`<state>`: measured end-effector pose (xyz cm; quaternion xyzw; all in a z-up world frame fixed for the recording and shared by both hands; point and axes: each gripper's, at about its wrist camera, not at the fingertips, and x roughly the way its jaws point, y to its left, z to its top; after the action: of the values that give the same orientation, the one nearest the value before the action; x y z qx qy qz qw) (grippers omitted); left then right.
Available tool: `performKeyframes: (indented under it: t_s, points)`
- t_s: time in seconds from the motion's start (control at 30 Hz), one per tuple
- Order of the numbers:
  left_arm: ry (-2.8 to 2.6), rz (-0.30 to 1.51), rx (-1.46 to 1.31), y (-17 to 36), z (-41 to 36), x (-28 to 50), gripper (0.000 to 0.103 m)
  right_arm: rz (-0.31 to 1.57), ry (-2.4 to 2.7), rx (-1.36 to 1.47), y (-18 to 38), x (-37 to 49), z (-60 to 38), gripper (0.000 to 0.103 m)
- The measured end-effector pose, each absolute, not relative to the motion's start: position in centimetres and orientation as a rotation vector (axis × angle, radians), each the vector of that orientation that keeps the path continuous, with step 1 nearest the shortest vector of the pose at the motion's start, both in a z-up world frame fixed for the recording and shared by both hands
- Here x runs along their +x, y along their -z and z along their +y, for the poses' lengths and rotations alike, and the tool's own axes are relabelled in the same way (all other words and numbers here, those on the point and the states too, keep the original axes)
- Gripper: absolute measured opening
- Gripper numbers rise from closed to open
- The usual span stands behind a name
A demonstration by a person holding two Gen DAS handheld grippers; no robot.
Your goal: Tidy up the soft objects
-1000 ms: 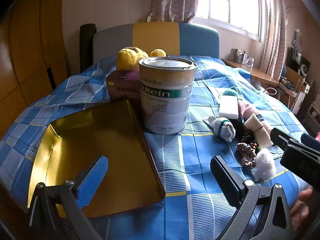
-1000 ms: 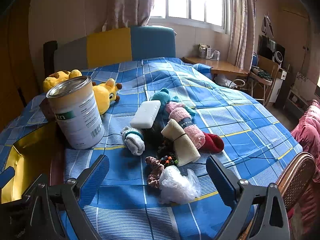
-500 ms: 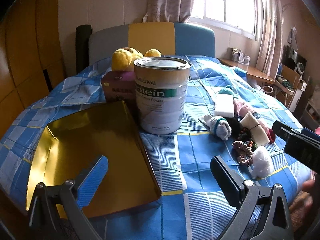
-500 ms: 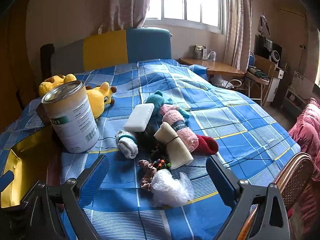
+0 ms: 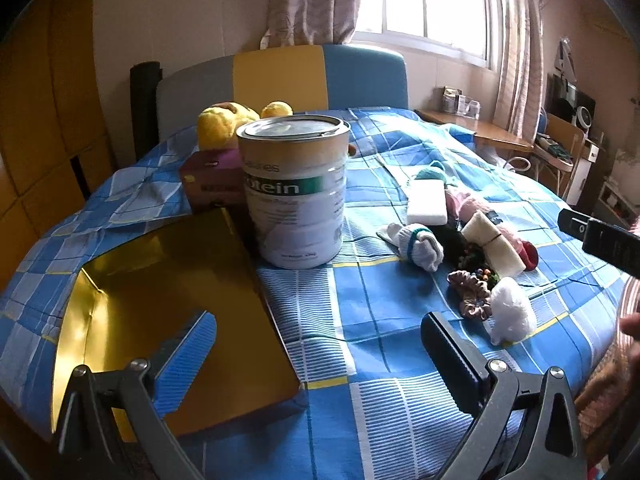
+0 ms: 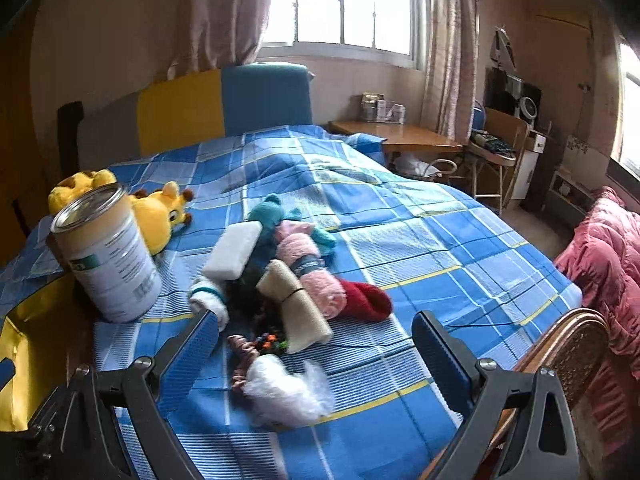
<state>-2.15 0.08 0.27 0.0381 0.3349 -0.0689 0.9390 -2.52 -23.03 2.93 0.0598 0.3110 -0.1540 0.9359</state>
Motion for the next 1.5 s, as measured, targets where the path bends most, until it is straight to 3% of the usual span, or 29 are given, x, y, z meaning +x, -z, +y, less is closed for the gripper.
performKeyframes:
  t_s: [0.6, 0.97, 1.13, 1.23, 1.5]
  points:
    - [0.174, 0.711, 0.102, 0.2, -1.2, -1.9, 0.103, 0.628, 0.358, 0.165, -2.8, -3.0, -25.6, 0.099]
    - [0.389, 0.850, 0.061, 1.2, -4.3, 0.7, 0.102, 0.629, 0.393, 0.229, -2.9, -3.2, -28.4, 0.099]
    - [0.519, 0.911, 0.079, 2.0, -7.5, 1.5, 0.087, 0.641, 0.416, 0.256, -2.5, -3.4, -29.9, 0.099]
    - [0.620, 0.931, 0.101, 2.2, -10.1, 1.6, 0.066, 0.639, 0.433, 0.269, -2.5, -3.7, -30.8, 0.099]
    - [0.710, 0.912, 0.249, 3.8, -17.1, 2.6, 0.065, 0.637, 0.467, 0.296, -2.6, -4.3, -32.8, 0.099]
